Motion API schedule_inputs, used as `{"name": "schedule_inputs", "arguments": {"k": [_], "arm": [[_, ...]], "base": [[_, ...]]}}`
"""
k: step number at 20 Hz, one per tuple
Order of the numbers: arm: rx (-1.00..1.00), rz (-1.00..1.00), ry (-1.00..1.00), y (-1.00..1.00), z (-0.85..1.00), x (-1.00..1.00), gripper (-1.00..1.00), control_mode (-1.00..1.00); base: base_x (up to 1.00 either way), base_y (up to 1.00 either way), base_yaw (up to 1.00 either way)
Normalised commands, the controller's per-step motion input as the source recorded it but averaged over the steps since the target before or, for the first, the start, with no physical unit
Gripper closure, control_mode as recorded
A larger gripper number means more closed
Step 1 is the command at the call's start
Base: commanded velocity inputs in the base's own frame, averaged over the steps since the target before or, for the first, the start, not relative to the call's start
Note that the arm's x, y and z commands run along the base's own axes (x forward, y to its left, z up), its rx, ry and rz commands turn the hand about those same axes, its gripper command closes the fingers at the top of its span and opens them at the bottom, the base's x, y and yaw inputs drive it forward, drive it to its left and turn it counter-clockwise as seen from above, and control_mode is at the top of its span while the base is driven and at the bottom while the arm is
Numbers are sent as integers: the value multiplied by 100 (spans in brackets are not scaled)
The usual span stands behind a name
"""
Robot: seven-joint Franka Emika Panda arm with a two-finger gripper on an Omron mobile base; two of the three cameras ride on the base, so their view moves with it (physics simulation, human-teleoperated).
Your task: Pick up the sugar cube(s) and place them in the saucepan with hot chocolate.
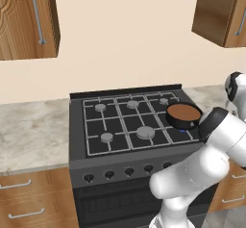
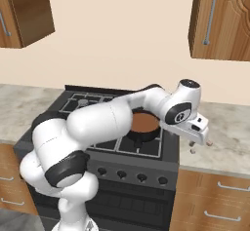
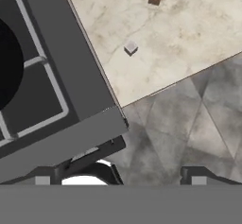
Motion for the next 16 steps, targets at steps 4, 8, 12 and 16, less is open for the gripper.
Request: {"name": "schedule_inputs", "arguments": {"k": [4, 8, 12, 16], "arm": [[0, 0, -6, -8, -52, 17, -100, -100], [0, 0, -2, 0, -31, 42, -100, -100], [0, 0, 0, -3, -15, 70, -100, -100], [0, 0, 1, -22, -4, 25, -100, -100]], "base": [[0, 0, 0], [0, 0, 0], [0, 0, 0], [0, 0, 0]]}}
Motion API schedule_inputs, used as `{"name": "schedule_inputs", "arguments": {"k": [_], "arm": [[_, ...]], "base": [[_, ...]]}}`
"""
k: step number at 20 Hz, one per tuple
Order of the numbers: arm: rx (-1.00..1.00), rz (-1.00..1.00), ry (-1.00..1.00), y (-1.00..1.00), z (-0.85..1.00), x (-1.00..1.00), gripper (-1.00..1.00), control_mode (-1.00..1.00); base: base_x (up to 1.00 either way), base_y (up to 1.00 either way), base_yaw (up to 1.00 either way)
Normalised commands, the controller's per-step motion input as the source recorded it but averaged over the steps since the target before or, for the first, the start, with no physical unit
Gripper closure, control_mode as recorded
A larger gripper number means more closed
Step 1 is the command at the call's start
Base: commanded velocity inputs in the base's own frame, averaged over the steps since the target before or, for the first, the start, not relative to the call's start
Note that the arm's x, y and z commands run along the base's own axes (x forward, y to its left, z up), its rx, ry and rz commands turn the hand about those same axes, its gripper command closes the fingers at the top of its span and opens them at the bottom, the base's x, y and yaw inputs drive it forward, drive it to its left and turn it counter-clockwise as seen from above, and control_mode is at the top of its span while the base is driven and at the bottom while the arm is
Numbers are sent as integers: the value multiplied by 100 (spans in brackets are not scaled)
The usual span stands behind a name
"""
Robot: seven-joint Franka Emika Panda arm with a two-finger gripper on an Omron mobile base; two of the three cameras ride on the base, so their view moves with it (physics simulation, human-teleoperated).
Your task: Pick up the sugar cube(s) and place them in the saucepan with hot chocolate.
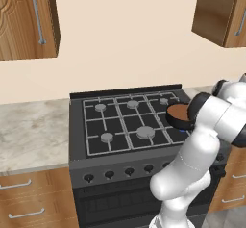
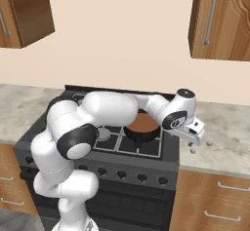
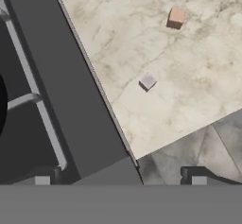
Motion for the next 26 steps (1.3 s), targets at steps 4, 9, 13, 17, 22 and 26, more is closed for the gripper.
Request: {"name": "schedule_inputs", "arguments": {"k": [4, 9, 13, 17, 22, 26], "arm": [[0, 0, 1, -30, -8, 0, -100, -100], [0, 0, 0, -10, -42, 3, -100, -100], [0, 0, 0, -12, -33, 7, -100, -100], [0, 0, 0, -24, -12, 25, -100, -100], [0, 0, 0, -13, -10, 25, -100, -100], [0, 0, 0, 0, -13, 15, -100, -100]], "base": [[0, 0, 0], [0, 0, 0], [0, 0, 0], [0, 0, 0], [0, 0, 0], [0, 0, 0]]}}
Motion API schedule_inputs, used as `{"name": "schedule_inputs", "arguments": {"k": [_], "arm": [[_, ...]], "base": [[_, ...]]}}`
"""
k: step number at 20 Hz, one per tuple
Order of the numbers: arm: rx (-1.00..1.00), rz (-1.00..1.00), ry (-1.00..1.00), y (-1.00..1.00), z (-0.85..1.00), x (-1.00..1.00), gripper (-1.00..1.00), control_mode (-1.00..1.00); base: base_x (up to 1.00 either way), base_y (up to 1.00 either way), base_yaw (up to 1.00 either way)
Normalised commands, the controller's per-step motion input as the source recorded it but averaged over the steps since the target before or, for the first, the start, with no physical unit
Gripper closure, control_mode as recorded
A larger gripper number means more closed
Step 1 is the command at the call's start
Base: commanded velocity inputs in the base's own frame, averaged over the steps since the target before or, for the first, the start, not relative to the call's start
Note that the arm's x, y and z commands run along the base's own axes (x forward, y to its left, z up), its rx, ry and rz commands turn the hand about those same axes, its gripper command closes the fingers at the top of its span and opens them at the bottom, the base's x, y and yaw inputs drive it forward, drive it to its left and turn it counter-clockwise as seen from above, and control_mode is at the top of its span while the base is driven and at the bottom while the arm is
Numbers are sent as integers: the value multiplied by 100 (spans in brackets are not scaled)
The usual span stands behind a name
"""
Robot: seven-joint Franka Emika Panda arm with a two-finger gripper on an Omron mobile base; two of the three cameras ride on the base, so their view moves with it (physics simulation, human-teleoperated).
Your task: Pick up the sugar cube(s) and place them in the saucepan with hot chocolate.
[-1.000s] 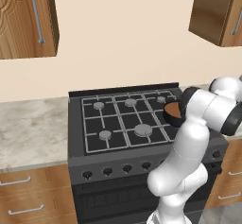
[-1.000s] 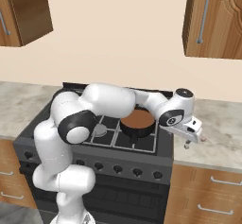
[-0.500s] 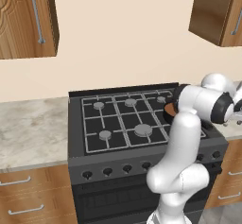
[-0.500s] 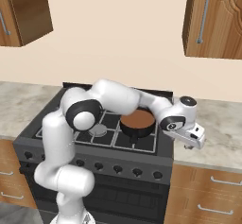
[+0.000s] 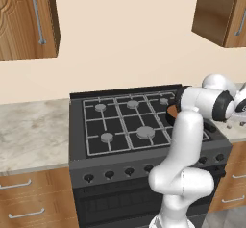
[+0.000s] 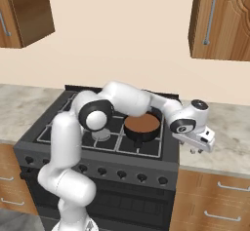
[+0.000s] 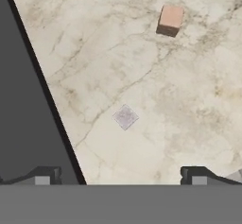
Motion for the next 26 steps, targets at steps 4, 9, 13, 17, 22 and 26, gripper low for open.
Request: {"name": "schedule_inputs", "arguments": {"k": [4, 9, 13, 17, 22, 26], "arm": [[0, 0, 0, 0, -13, 22, -100, -100], [0, 0, 0, 0, -14, 22, -100, -100], [0, 0, 1, 0, -15, 3, -100, -100], [0, 0, 2, -13, -16, 0, -100, -100], [0, 0, 1, -10, -13, 0, -100, -100], [0, 0, 0, -2, -16, 1, -100, -100]], "base": [[0, 0, 0], [0, 0, 0], [0, 0, 0], [0, 0, 0], [0, 0, 0], [0, 0, 0]]}}
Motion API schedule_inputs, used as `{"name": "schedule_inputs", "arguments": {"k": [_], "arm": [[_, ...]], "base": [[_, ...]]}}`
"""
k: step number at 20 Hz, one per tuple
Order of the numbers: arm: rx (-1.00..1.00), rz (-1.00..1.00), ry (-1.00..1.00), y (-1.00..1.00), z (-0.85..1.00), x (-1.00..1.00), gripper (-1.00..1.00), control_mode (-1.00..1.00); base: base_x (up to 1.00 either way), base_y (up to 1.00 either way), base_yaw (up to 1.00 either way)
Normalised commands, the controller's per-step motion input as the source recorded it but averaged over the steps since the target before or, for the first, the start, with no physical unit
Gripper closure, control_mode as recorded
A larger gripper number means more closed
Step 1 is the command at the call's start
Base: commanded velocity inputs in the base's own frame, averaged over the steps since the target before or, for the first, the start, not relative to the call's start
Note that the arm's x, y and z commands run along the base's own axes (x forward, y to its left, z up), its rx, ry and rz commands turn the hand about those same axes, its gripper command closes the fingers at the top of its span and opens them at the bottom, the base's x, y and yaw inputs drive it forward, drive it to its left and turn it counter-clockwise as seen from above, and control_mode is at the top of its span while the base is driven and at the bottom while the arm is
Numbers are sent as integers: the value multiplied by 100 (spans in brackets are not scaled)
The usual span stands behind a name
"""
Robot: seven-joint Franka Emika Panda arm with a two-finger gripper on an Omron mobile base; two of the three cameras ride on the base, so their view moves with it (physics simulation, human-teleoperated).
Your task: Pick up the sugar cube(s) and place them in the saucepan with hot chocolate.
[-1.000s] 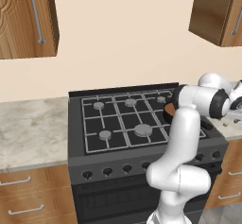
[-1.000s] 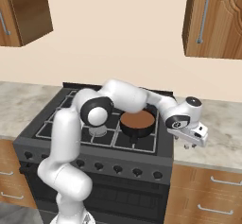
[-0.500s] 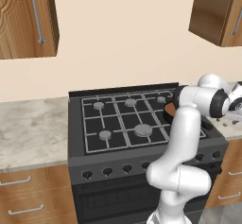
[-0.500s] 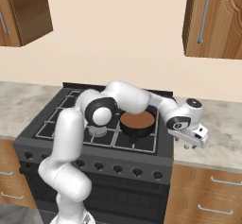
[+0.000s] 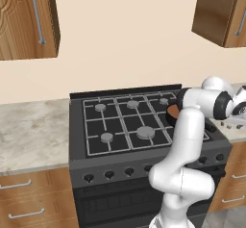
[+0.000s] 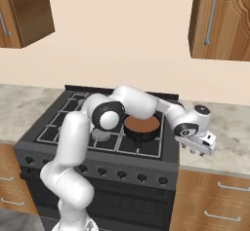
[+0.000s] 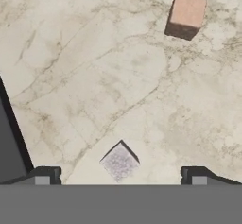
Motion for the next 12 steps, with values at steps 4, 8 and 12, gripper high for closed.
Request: {"name": "schedule_inputs", "arguments": {"k": [4, 8, 12], "arm": [[0, 0, 0, 0, -23, 0, -100, -100], [0, 0, 0, 0, -19, 1, -100, -100], [0, 0, 0, 0, -6, 13, -100, -100]], "base": [[0, 0, 0], [0, 0, 0], [0, 0, 0]]}}
